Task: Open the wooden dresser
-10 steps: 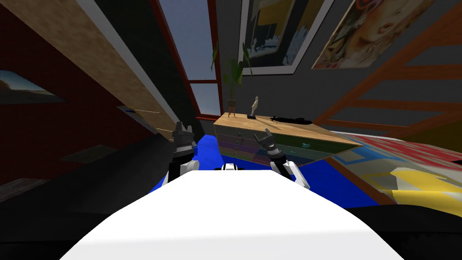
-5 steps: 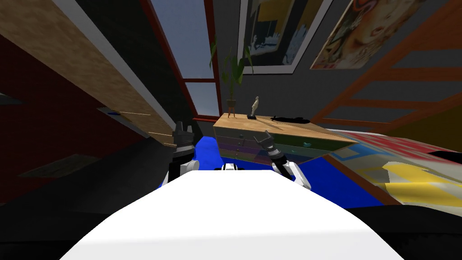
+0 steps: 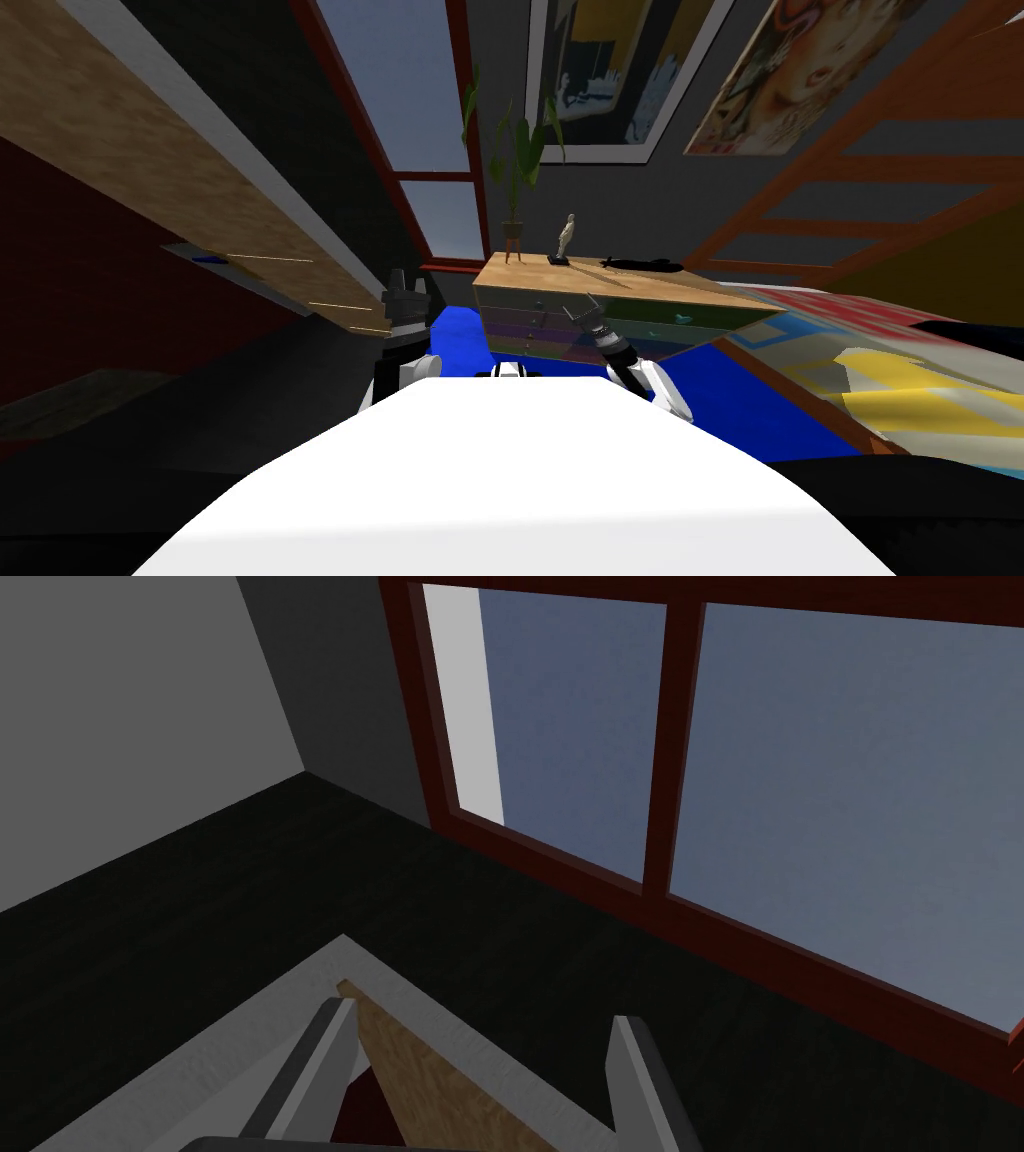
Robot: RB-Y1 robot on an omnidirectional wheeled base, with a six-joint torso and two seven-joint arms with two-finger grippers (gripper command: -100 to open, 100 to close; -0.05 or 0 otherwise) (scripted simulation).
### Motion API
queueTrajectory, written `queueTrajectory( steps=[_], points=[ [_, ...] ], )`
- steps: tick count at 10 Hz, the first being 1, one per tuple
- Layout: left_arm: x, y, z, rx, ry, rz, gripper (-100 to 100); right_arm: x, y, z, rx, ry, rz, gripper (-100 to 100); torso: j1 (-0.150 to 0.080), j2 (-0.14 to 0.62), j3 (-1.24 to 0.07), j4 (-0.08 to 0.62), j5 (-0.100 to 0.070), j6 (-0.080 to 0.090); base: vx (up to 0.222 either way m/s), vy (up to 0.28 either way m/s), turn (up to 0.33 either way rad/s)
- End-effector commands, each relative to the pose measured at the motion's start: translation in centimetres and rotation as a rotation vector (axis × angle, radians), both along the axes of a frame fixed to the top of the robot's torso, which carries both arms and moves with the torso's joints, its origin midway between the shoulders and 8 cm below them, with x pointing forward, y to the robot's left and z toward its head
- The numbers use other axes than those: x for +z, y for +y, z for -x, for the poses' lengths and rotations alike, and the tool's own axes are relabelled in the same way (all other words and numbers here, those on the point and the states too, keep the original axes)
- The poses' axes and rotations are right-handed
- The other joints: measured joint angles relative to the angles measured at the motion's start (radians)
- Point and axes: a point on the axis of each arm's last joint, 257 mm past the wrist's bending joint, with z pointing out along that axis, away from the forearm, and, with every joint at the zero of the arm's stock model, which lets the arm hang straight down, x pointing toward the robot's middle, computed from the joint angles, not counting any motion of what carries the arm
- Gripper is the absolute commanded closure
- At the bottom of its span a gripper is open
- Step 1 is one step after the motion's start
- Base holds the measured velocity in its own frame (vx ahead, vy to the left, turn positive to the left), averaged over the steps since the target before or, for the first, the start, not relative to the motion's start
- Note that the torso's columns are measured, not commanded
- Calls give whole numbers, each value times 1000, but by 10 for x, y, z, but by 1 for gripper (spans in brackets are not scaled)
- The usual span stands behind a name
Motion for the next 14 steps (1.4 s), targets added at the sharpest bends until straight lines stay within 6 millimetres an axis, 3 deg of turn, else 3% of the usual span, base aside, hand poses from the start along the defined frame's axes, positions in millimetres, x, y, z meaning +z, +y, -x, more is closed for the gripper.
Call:
queueTrajectory(
  steps=[1,4,7,9,10,14],
  points=[
    [0,0,0,0,0,0,0,-16,-8,-2,-37,-1,87,-100,-1,0,0,0,-1,1,65,78,-62],
    [0,0,0,0,0,0,0,-42,-23,-4,-90,11,212,-100,-1,0,0,0,0,0,68,97,-99],
    [0,0,0,0,0,0,0,-55,-30,-3,-115,15,276,-100,0,-1,-1,0,0,0,78,79,-66],
    [0,0,0,0,0,0,0,-81,-43,-1,-152,37,370,-100,-1,1,1,0,0,0,80,94,-99],
    [0,0,0,0,0,0,0,-81,-43,-1,-155,32,379,-100,1,-1,-1,0,0,0,88,106,-65],
    [0,0,0,0,0,0,0,-127,-60,8,-210,75,508,-100,0,-1,0,0,0,0,91,102,-95]
  ],
)
